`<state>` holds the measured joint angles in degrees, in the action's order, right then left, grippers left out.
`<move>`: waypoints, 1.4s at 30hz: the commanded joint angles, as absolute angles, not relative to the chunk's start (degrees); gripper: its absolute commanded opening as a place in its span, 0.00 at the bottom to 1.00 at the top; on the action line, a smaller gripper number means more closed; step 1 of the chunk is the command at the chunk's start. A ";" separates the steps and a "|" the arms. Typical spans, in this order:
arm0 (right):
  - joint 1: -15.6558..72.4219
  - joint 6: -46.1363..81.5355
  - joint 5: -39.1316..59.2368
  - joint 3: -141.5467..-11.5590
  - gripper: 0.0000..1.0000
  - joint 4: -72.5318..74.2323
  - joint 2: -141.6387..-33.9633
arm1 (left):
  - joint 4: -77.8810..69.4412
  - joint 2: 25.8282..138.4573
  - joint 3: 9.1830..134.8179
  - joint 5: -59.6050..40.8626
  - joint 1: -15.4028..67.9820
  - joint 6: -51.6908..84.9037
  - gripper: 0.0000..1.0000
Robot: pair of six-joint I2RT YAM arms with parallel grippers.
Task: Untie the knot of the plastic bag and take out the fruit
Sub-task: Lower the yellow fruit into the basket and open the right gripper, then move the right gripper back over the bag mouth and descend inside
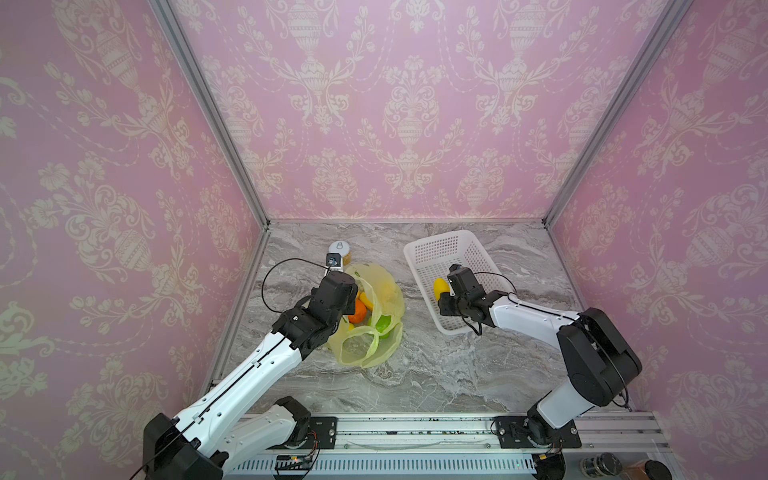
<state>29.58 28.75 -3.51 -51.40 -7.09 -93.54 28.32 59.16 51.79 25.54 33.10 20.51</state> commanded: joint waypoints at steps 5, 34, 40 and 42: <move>29.18 29.26 -2.27 -55.08 0.36 -8.94 -98.96 | 28.67 59.06 51.78 24.67 32.52 21.11 0.00; 52.94 10.32 -13.42 -35.30 0.60 6.43 -54.99 | 28.49 60.12 51.78 24.13 32.43 21.23 0.00; 66.13 2.02 -12.26 -37.16 0.45 11.22 -60.58 | 28.24 59.65 51.60 24.42 32.36 21.20 0.00; 68.90 0.15 -11.81 -39.04 0.41 11.79 -64.52 | 28.37 59.68 51.59 24.95 32.34 21.09 0.00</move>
<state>65.89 6.33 -12.23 -36.60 8.86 -60.36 28.29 59.79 51.79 24.56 32.77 20.51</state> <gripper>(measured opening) 0.421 0.041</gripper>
